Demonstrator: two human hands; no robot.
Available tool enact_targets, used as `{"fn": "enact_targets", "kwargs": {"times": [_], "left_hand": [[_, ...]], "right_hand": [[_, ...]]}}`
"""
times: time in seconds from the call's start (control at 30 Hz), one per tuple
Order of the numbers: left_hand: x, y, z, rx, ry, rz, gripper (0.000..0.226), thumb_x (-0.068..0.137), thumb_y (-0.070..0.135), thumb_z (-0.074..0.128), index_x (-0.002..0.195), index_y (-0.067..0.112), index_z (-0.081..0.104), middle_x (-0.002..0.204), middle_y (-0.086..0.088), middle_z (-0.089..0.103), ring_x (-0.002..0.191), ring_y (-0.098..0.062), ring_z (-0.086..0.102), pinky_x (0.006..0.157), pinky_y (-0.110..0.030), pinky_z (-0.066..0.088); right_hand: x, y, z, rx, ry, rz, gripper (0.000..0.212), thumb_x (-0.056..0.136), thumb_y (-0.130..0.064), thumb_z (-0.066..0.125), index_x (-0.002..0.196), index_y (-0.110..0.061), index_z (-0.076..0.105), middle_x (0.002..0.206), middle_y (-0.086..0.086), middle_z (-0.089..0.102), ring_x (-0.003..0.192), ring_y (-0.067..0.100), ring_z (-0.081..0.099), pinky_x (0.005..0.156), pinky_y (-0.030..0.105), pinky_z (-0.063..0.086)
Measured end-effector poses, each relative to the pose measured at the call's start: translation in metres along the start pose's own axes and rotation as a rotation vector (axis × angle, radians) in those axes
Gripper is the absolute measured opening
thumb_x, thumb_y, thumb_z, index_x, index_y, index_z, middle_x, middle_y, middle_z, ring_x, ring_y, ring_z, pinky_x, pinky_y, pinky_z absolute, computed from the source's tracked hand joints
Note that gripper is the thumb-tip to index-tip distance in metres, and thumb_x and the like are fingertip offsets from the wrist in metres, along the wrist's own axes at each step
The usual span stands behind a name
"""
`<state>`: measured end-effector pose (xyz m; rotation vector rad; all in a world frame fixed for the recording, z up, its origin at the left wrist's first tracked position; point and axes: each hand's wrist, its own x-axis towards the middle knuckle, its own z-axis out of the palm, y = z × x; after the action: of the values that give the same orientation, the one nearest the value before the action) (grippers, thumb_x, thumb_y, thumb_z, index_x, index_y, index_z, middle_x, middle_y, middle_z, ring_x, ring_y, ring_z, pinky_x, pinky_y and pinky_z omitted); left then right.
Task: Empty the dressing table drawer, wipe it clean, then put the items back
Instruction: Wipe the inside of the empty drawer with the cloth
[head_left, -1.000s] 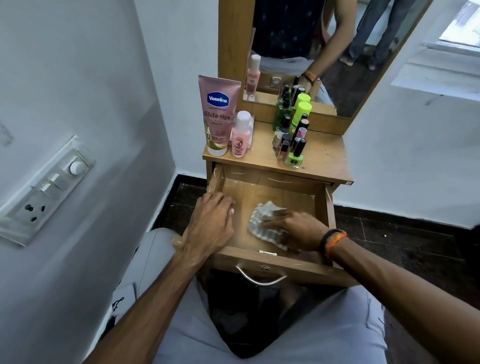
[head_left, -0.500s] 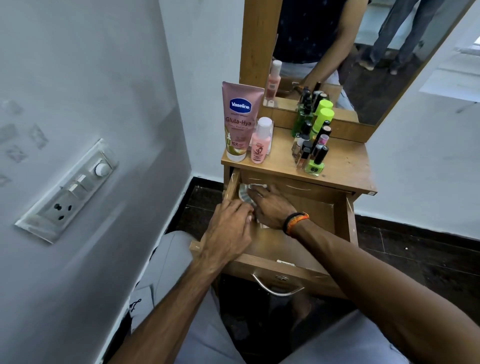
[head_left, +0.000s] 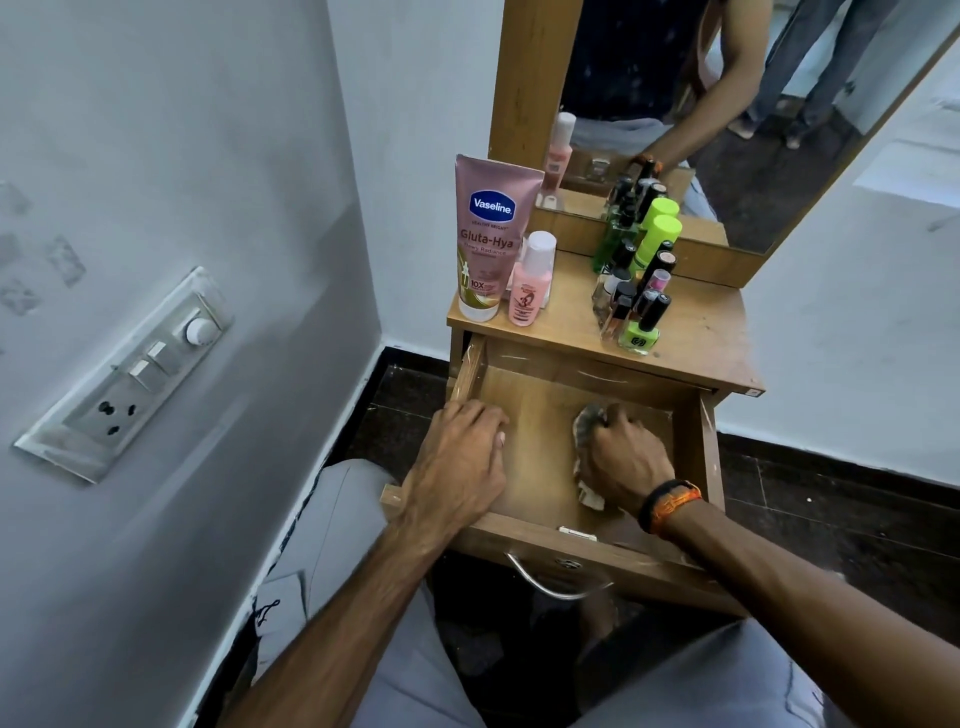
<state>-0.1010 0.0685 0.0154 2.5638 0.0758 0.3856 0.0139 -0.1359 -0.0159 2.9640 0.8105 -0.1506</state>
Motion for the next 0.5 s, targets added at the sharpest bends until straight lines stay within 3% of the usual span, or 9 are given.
{"fn": "enact_targets", "kwargs": {"times": [0.07,0.17,0.33,0.5], "left_hand": [[0.0,0.001,0.0,-0.012,0.013,-0.023,0.025,0.097,0.015,0.051,0.118,0.014,0.065,0.118,-0.001,0.065,0.109,-0.014,0.051,0.098,-0.032,0.043],[0.001,0.001,-0.001,-0.043,0.022,-0.057,0.024,0.096,0.016,0.051,0.116,0.013,0.064,0.116,-0.002,0.065,0.108,-0.015,0.051,0.098,-0.033,0.044],[0.003,0.003,-0.006,-0.065,0.04,-0.093,0.021,0.095,0.01,0.051,0.11,0.012,0.065,0.111,-0.003,0.065,0.101,-0.015,0.05,0.093,-0.032,0.045],[0.004,0.003,-0.008,-0.094,0.072,-0.138,0.023,0.095,0.008,0.051,0.112,0.012,0.065,0.113,-0.003,0.065,0.102,-0.014,0.05,0.091,-0.031,0.046]], "right_hand": [[0.001,-0.015,0.001,0.071,-0.02,-0.105,0.044,0.102,-0.037,0.042,0.136,-0.01,0.051,0.131,0.015,0.052,0.104,0.029,0.061,0.083,0.039,0.057],[0.021,-0.042,0.002,0.1,0.005,-0.321,0.052,0.102,-0.044,0.043,0.146,-0.015,0.046,0.141,0.013,0.047,0.116,0.031,0.053,0.092,0.042,0.052],[0.074,-0.075,-0.006,0.051,0.058,-0.209,0.049,0.101,-0.034,0.045,0.143,-0.01,0.045,0.144,0.019,0.045,0.127,0.037,0.045,0.104,0.044,0.043],[0.081,-0.08,-0.008,-0.011,0.01,-0.309,0.057,0.097,-0.044,0.048,0.143,-0.011,0.046,0.143,0.021,0.041,0.126,0.04,0.043,0.104,0.046,0.041]]}}
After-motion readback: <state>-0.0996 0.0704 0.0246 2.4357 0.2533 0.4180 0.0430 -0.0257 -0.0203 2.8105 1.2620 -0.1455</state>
